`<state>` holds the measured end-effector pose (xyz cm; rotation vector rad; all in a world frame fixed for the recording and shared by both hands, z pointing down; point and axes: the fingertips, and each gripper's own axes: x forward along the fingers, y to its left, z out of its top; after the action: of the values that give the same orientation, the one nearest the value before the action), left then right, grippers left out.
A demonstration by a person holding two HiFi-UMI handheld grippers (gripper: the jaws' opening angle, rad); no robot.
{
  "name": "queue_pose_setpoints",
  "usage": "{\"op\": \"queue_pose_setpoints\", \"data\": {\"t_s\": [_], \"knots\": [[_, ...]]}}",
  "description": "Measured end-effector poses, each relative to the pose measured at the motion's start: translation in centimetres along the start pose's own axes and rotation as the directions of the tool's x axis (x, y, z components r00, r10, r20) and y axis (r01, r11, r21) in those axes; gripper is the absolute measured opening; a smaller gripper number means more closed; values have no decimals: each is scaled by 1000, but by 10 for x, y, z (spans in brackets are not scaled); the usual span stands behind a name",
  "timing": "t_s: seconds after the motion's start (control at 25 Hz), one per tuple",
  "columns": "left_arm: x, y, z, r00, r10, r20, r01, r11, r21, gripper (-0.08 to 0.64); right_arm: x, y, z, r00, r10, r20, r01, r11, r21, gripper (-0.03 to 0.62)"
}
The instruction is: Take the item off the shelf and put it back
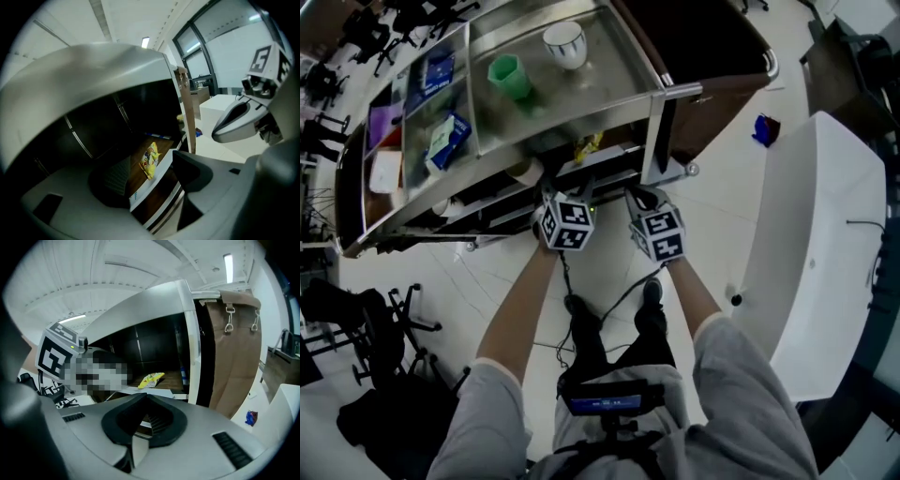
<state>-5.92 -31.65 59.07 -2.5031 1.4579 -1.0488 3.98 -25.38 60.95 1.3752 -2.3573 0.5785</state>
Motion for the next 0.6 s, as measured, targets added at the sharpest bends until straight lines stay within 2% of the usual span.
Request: {"op": "queue_pose_setpoints", "data": {"t_s": [0.12, 0.24, 0.4, 0.52, 0.6], "knots": [[-39, 2, 3, 1000, -10, 15, 12, 997, -76, 246, -19, 14, 19, 1000, 4, 7, -3, 1000, -26, 9], [-74, 12, 0, 1000, 21, 19, -18, 986, -167, 184, -36, 30, 36, 1000, 11, 18, -11, 999, -48, 9], [-124, 25, -7, 997, 65, 31, -54, 961, -273, 57, -62, 54, 46, 999, 21, 24, -20, 998, -64, 9], [-157, 38, -10, 995, 87, 53, -63, 933, -353, 8, -78, 68, 53, 999, 22, 33, -20, 996, -83, 9], [-179, 45, -13, 993, 95, 65, -61, 915, -399, 8, -87, 76, 55, 999, 21, 36, -18, 995, -95, 9]]}}
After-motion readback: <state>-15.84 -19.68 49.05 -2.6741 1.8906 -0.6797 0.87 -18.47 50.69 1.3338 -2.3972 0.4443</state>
